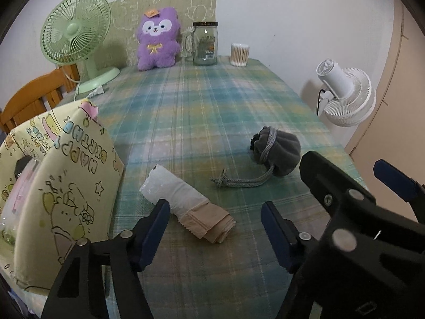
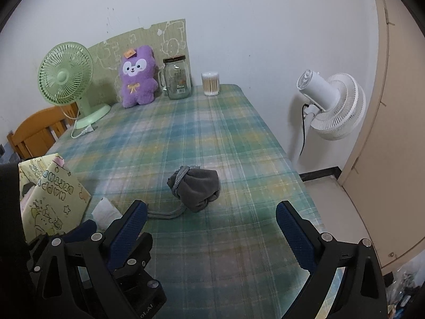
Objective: Organize soft objects
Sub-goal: 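Move left gripper to the white rolled item while right gripper approaches the grey pouch, then close left gripper on the white roll while right gripper grasps the grey pouch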
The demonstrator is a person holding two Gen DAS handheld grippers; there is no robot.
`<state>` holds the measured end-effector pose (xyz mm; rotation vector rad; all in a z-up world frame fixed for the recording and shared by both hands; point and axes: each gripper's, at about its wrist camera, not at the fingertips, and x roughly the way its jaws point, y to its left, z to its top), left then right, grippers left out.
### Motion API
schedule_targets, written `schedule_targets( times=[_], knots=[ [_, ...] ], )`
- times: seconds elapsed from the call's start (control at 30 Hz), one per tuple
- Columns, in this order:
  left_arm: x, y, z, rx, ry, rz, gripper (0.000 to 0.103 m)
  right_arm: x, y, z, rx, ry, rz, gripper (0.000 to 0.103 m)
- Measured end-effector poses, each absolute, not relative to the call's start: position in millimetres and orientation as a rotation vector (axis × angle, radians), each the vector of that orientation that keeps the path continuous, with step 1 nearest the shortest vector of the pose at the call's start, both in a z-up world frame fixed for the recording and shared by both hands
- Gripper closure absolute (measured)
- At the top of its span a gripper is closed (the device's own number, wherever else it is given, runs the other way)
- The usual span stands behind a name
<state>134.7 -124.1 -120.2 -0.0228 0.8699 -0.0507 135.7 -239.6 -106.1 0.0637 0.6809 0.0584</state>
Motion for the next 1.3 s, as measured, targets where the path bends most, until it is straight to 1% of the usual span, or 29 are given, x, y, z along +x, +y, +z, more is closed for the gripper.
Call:
schedule_targets(
  times=[0.1,0.23,0.33,0.47,0.5,0.57,0.6,0.63,0.7,0.83,0.93,1.1,1.3],
  knots=[
    [138.6,-121.9,-124.2,-0.029,0.885,-0.054,0.040,140.5,-238.2,-109.7,0.066,0.693,0.063,0.004],
    [143.5,-118.1,-129.2,-0.044,0.914,-0.063,0.052,146.0,-235.2,-113.5,0.065,0.704,0.071,0.004],
    [147.7,-117.3,-132.0,-0.043,0.922,-0.057,0.057,150.5,-233.7,-116.5,0.067,0.712,0.077,0.004],
    [151.0,-116.7,-134.4,-0.043,0.928,-0.058,0.061,157.2,-231.5,-120.8,0.070,0.725,0.088,0.004],
    [151.7,-116.4,-135.0,-0.044,0.929,-0.060,0.064,159.4,-230.5,-121.7,0.069,0.727,0.089,0.004],
    [153.8,-115.5,-136.2,-0.045,0.935,-0.062,0.066,162.4,-229.3,-122.9,0.067,0.730,0.094,0.004],
    [154.5,-115.4,-136.3,-0.044,0.933,-0.062,0.068,164.1,-228.4,-123.6,0.065,0.731,0.098,0.004],
    [155.4,-115.3,-136.2,-0.044,0.931,-0.065,0.073,165.9,-227.4,-124.4,0.064,0.733,0.102,0.004],
    [157.7,-115.7,-136.1,-0.042,0.929,-0.069,0.074,168.6,-225.6,-126.0,0.060,0.736,0.105,0.004],
    [163.4,-115.8,-135.8,-0.039,0.925,-0.074,0.081,175.1,-223.7,-128.8,0.061,0.741,0.113,0.004],
    [165.8,-116.9,-135.2,-0.026,0.919,-0.080,0.083,178.9,-223.7,-130.3,0.059,0.743,0.114,0.004],
    [172.6,-121.1,-133.1,-0.011,0.915,-0.092,0.086,186.2,-223.2,-133.3,0.060,0.746,0.114,0.004],
    [181.9,-126.7,-132.8,0.021,0.903,-0.098,0.086,198.6,-225.4,-139.4,0.087,0.759,0.112,0.004]
  ],
)
